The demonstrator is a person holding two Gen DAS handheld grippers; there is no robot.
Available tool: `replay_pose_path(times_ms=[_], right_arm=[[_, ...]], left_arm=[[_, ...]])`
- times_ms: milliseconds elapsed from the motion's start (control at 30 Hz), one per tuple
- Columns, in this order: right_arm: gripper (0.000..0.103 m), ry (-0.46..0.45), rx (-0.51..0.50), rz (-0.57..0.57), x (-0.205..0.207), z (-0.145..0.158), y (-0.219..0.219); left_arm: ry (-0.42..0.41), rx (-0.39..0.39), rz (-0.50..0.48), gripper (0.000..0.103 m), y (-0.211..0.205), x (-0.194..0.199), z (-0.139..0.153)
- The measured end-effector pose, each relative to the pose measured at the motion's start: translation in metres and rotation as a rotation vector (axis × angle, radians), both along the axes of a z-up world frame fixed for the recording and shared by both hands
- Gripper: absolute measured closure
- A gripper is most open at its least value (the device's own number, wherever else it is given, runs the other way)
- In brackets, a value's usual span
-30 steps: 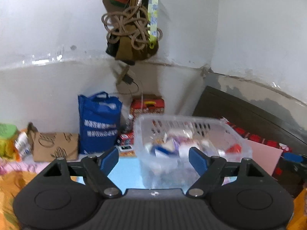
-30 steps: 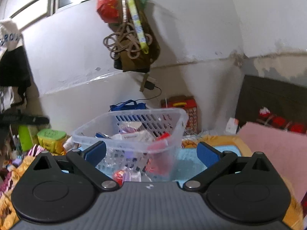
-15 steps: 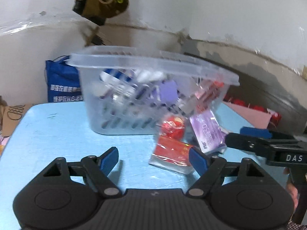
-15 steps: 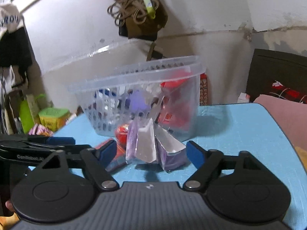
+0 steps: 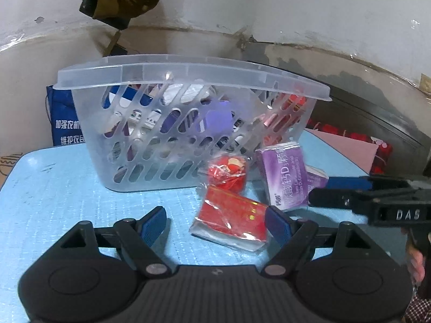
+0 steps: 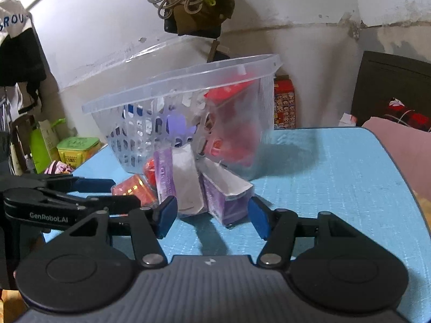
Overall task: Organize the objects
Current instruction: 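Grasp the purple-white box with the right gripper while the left grasps the red packet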
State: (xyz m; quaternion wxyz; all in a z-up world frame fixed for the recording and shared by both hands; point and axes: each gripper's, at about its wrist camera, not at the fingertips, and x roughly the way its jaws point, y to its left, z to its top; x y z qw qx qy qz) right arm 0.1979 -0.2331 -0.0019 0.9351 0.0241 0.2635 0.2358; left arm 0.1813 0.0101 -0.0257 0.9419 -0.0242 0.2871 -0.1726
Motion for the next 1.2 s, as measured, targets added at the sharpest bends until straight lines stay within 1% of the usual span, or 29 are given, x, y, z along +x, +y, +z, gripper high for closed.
replay_pose_path(times_ms=[100, 200, 300, 367, 433, 500, 533, 600, 633, 667, 700, 767, 933, 1033, 1200], right_arm=[[0.039, -0.023, 0.03, -0.015, -0.003, 0.001, -0.007], [0.039, -0.005, 0.013, -0.01, 0.002, 0.002, -0.004], [0.039, 0.014, 0.023, -0.009, 0.009, 0.004, -0.005], [0.04, 0.004, 0.002, -0.006, 0.013, 0.003, -0.001], [0.044, 0.027, -0.017, 0.0, 0.018, 0.001, 0.002], [0.055, 0.041, -0.01, 0.028, 0.021, -0.001, 0.005], [0.061, 0.035, -0.005, 0.027, 0.019, 0.0, 0.005], [0.061, 0.025, -0.012, 0.028, 0.016, -0.001, 0.005], [0.061, 0.017, -0.012, 0.026, 0.013, -0.001, 0.005], [0.062, 0.004, -0.012, 0.026, 0.01, 0.0, 0.005], [0.062, -0.01, -0.013, 0.022, 0.007, 0.001, 0.005], [0.062, -0.032, -0.02, 0.011, 0.003, 0.002, 0.006], [0.062, -0.078, -0.026, -0.013, -0.002, 0.005, 0.005], [0.063, -0.105, -0.018, -0.029, -0.005, 0.007, 0.003], [0.063, -0.131, 0.008, -0.05, -0.016, 0.015, -0.008]], left_arm=[[-0.009, 0.006, -0.007, 0.02, -0.002, -0.001, 0.0], [-0.004, 0.017, -0.017, 0.02, -0.006, 0.001, 0.0], [0.009, 0.025, -0.03, 0.02, -0.009, 0.002, -0.001], [0.026, 0.029, -0.038, 0.02, -0.011, 0.004, -0.002], [0.042, 0.04, -0.041, 0.02, -0.014, 0.007, -0.003], [0.049, 0.041, -0.051, 0.02, -0.015, 0.007, -0.005], [0.047, 0.042, -0.048, 0.02, -0.015, 0.007, -0.005], [0.046, 0.039, -0.042, 0.02, -0.015, 0.007, -0.006], [0.041, 0.033, -0.039, 0.022, -0.014, 0.005, -0.006], [0.029, 0.034, -0.032, 0.03, -0.012, 0.004, -0.006], [0.022, 0.038, -0.027, 0.033, -0.012, 0.002, -0.006], [0.019, 0.029, -0.019, 0.033, -0.009, 0.001, -0.005], [-0.033, -0.013, 0.025, 0.034, 0.005, -0.007, -0.001], [-0.049, -0.042, 0.065, 0.034, 0.014, -0.008, 0.001], [-0.079, -0.068, 0.084, 0.034, 0.024, -0.013, 0.008]])
